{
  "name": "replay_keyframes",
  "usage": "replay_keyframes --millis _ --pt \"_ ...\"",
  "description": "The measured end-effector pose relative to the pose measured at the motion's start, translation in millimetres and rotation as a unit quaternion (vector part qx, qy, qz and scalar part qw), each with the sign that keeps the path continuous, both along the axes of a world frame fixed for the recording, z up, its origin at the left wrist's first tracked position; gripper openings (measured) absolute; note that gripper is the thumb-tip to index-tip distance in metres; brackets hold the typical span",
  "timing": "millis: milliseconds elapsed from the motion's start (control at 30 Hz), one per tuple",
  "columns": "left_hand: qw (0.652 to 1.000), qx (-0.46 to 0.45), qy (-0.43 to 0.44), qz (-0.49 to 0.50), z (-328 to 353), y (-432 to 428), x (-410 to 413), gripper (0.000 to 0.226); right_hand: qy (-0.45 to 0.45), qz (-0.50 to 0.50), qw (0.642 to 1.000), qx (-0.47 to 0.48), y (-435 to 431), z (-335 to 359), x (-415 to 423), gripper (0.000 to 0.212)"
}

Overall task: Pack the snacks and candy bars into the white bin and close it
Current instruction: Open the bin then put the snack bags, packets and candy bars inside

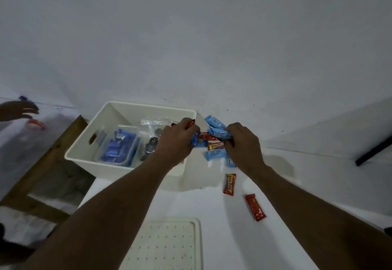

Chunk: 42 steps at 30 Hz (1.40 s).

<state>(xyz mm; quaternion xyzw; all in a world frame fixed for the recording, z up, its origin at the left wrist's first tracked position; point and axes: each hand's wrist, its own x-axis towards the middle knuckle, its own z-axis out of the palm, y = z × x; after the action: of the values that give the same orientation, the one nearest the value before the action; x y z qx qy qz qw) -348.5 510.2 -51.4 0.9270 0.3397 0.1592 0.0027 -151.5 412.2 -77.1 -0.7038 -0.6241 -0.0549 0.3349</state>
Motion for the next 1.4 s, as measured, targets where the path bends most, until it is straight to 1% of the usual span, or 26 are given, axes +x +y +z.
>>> replay_keyframes --millis 100,200,300,400,500,600,667,733,800,933,1000,1100,1167,1267,1333,1400 --pt "1.0 0.006 -0.003 0.002 6 29 -51 0.037 0.026 0.017 1.0 -0.003 33 13 -50 0.017" --pt "1.0 0.011 -0.009 0.003 -9 55 -100 0.032 0.04 0.024 0.998 -0.037 60 6 -99 0.022" --pt "0.999 -0.03 -0.029 0.008 -29 75 -136 0.029 0.053 0.023 0.995 -0.083 79 -10 -134 0.03" --pt "0.987 -0.146 -0.06 0.042 -42 83 -151 0.03 0.071 0.042 0.983 -0.165 93 -28 -152 0.032" --pt "0.956 -0.273 -0.074 0.08 -54 87 -152 0.043 0.107 0.065 0.962 -0.241 104 -42 -159 0.028" --pt "0.918 -0.38 -0.077 0.081 -66 92 -145 0.042 0.131 0.065 0.958 -0.248 110 -48 -163 0.022" --pt "0.906 -0.411 -0.078 0.07 -71 96 -140 0.041 0.148 0.051 0.959 -0.236 112 -46 -161 0.018" --pt "0.903 -0.416 -0.079 0.071 -72 96 -136 0.035 0.161 0.035 0.962 -0.217 110 -41 -157 0.018" --pt "0.903 -0.415 -0.087 0.077 -72 94 -131 0.028 0.161 0.019 0.972 -0.172 105 -36 -151 0.017" --pt "0.914 -0.379 -0.11 0.096 -66 81 -115 0.026 0.168 -0.039 0.981 -0.088 82 -33 -134 0.016" --pt "0.923 -0.349 -0.132 0.096 -61 65 -99 0.024 0.18 -0.068 0.978 -0.079 62 -37 -121 0.017" --pt "0.937 -0.305 -0.154 0.073 -57 39 -69 0.017 0.167 -0.109 0.975 -0.097 25 -54 -94 0.017" --pt "0.95 -0.27 -0.149 0.053 -56 22 -48 0.016 0.145 -0.139 0.972 -0.123 -4 -69 -75 0.023" --pt "0.967 -0.202 -0.155 0.01 -57 -8 -15 0.016 0.16 -0.19 0.954 -0.168 -50 -92 -51 0.035" --pt "0.968 -0.19 -0.164 -0.016 -65 -30 5 0.017 0.157 -0.217 0.94 -0.214 -78 -110 -37 0.045" --pt "0.967 -0.203 -0.15 -0.028 -83 -48 21 0.018 0.154 -0.226 0.926 -0.262 -103 -131 -27 0.056"
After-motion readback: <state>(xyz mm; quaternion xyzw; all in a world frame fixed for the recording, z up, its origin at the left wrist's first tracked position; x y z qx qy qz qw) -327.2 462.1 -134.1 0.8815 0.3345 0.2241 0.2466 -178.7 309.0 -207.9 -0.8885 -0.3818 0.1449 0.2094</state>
